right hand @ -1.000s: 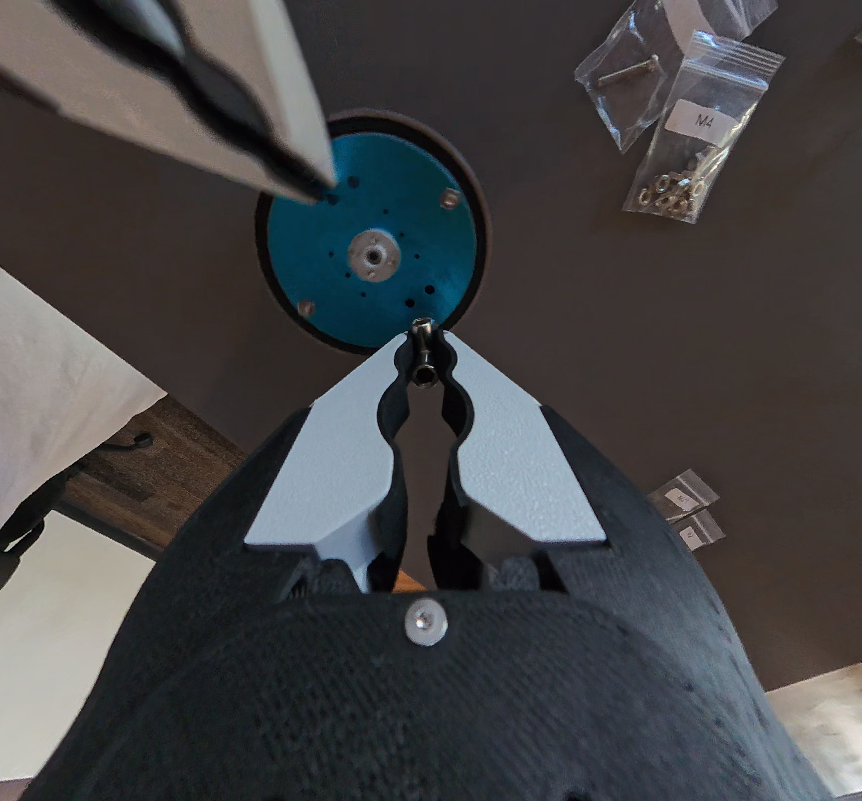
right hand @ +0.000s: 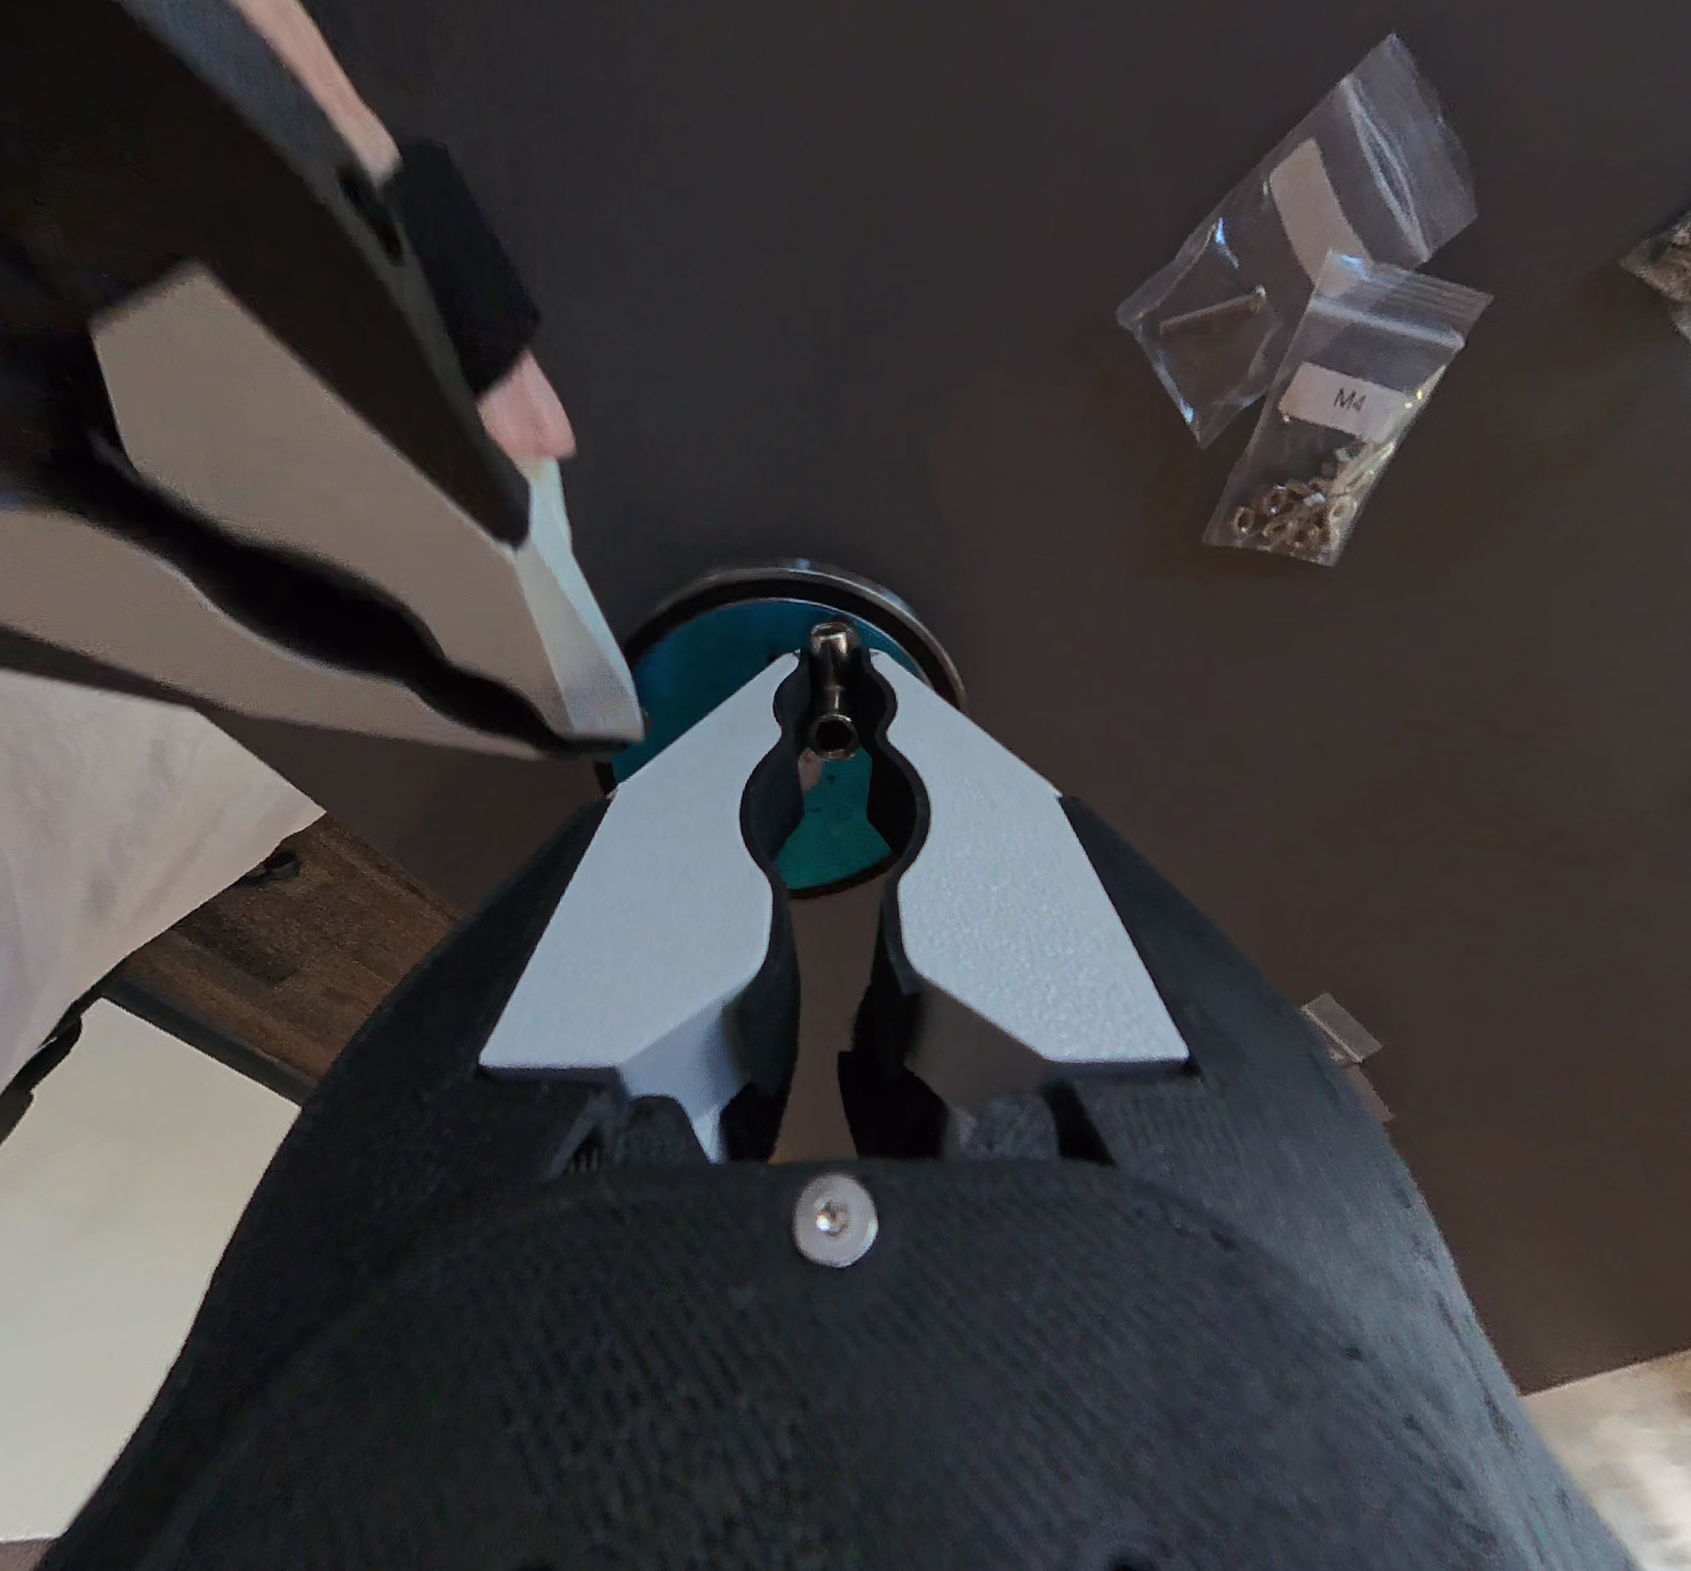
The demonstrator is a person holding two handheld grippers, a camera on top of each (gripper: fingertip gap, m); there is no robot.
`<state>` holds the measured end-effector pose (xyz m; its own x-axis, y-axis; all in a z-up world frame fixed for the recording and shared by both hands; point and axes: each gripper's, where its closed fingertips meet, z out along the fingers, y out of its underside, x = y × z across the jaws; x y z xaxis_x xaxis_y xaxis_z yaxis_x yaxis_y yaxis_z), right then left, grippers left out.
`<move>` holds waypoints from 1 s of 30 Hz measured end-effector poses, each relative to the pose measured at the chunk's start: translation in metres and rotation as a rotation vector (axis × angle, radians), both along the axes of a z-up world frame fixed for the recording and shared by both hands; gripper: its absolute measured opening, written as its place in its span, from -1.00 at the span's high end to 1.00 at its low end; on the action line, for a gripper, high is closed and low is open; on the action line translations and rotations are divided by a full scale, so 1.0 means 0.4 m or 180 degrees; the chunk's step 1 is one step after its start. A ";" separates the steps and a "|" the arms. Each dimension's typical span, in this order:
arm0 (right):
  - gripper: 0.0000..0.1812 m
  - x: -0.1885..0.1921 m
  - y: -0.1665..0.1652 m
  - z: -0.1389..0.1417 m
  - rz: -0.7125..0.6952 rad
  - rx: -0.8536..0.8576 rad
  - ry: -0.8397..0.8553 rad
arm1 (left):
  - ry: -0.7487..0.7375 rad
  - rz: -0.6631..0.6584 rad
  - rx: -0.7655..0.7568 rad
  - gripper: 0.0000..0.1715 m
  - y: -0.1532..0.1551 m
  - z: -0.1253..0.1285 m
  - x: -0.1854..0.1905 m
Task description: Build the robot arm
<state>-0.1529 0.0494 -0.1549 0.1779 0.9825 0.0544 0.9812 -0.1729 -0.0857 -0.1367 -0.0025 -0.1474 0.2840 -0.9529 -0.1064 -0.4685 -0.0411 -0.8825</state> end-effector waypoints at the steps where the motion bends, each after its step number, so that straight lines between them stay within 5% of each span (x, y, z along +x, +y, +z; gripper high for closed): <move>1: 0.92 -0.006 -0.004 0.000 0.0018 -0.0023 0.0007 | -0.0013 0.0083 0.0132 0.99 0.007 0.006 0.009; 7: 0.92 -0.013 -0.009 0.000 0.0053 0.0013 -0.0011 | -0.0155 0.0323 0.0188 0.96 0.013 0.025 -0.084; 13: 0.92 -0.012 -0.010 0.000 -0.0579 0.0052 0.0019 | -0.0200 0.0659 0.0040 0.97 0.061 0.024 -0.173; 24: 0.91 -0.003 -0.025 0.000 -0.1594 -0.0512 0.0120 | -0.0083 0.0857 0.0086 0.97 0.074 0.012 -0.209; 30: 0.92 -0.006 -0.027 0.000 -0.1740 -0.0279 0.0219 | -0.0091 0.0833 -0.0145 0.91 0.103 0.004 -0.201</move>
<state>-0.1555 0.0387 -0.1550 0.6631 0.7466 -0.0529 0.7394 -0.6644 -0.1088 -0.2170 0.0387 -0.1457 0.5235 -0.8503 -0.0535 -0.4116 -0.1974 -0.8897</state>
